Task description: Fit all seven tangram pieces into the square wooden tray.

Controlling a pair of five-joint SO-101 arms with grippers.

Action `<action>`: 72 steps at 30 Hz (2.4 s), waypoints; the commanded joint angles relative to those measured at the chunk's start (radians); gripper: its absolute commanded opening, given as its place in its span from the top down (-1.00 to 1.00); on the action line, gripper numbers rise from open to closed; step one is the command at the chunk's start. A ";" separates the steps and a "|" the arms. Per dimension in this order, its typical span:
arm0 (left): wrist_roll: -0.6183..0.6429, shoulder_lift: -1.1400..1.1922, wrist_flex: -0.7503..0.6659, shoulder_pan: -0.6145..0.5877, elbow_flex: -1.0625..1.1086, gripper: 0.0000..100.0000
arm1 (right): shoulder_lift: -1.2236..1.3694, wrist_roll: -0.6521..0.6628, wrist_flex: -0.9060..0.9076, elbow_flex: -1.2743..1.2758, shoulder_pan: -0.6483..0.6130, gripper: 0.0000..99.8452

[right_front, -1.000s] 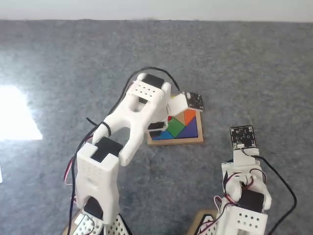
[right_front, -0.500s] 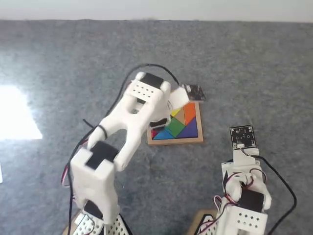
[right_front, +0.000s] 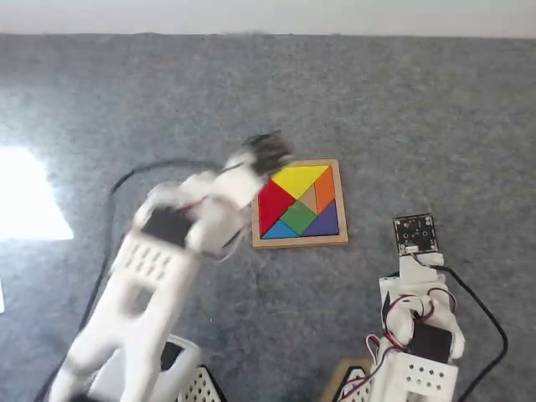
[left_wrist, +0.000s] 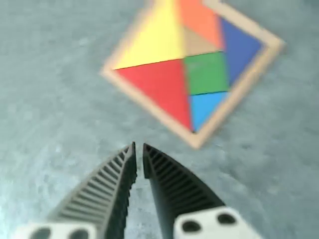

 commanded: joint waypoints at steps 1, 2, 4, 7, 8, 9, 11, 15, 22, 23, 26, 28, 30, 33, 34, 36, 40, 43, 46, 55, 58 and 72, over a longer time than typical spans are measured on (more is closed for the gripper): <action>0.018 -0.396 -0.282 -0.204 0.403 0.96 | -0.010 0.011 -0.045 0.009 0.008 0.99; 0.018 -0.473 -0.328 -0.241 0.478 0.96 | -0.010 0.008 -0.050 0.009 0.008 0.99; 0.018 -0.618 -0.376 -0.290 0.608 0.96 | -0.010 0.003 -0.051 0.009 0.007 0.99; 0.020 -0.832 -0.371 -0.325 0.763 0.96 | -0.010 0.003 -0.047 0.006 0.007 0.99; 0.020 -0.901 -0.356 -0.330 0.808 0.96 | -0.010 0.003 -0.042 0.000 0.004 0.99; 0.021 -0.968 -0.339 -0.331 0.851 0.96 | -0.010 0.002 -0.035 -0.008 0.002 0.99; 0.021 -1.102 -0.293 -0.334 0.921 0.96 | -0.010 0.002 -0.015 -0.015 0.001 0.99; 0.023 -1.174 -0.166 -0.325 0.898 0.96 | -0.012 0.000 -0.010 -0.018 -0.001 0.99; 0.101 -1.122 -0.077 -0.334 0.920 0.96 | -0.010 0.005 -0.025 0.017 -0.001 0.99; 0.101 -1.123 -0.044 -0.334 0.920 0.96 | -0.010 0.009 -0.024 0.017 -0.001 0.99; 0.100 -1.123 0.028 -0.334 0.920 0.96 | -0.010 0.009 -0.024 0.017 -0.001 0.99; 0.098 -1.123 0.069 -0.334 0.920 0.96 | -0.010 0.011 -0.024 0.017 0.001 0.99; 0.097 -1.123 0.087 -0.333 0.920 0.96 | -0.010 0.011 -0.024 0.017 0.001 0.99; 0.097 -1.123 0.086 -0.333 0.920 0.96 | -0.010 0.011 -0.024 0.017 0.001 0.99; 0.097 -1.123 0.086 -0.333 0.920 0.96 | -0.010 0.011 -0.025 0.017 0.001 0.99; 0.097 -1.123 0.086 -0.333 0.920 0.96 | -0.010 0.011 -0.027 0.017 0.001 0.99; 0.097 -1.123 0.086 -0.333 0.920 0.96 | -0.010 0.011 -0.030 0.017 0.001 0.99; 0.097 -1.123 0.086 -0.333 0.920 0.96 | -0.010 0.011 -0.030 0.017 0.001 0.99; 0.097 -1.123 0.086 -0.333 0.920 0.96 | -0.010 0.011 -0.031 0.017 0.001 0.99; 0.097 -1.123 0.086 -0.333 0.920 0.96 | -0.008 0.011 -0.041 0.017 0.001 0.99; 0.097 -1.123 0.086 -0.333 0.920 0.96 | -0.008 0.011 -0.042 0.017 0.001 0.99; 0.097 -1.123 0.086 -0.333 0.920 0.96 | -0.008 0.011 -0.042 0.017 0.001 0.99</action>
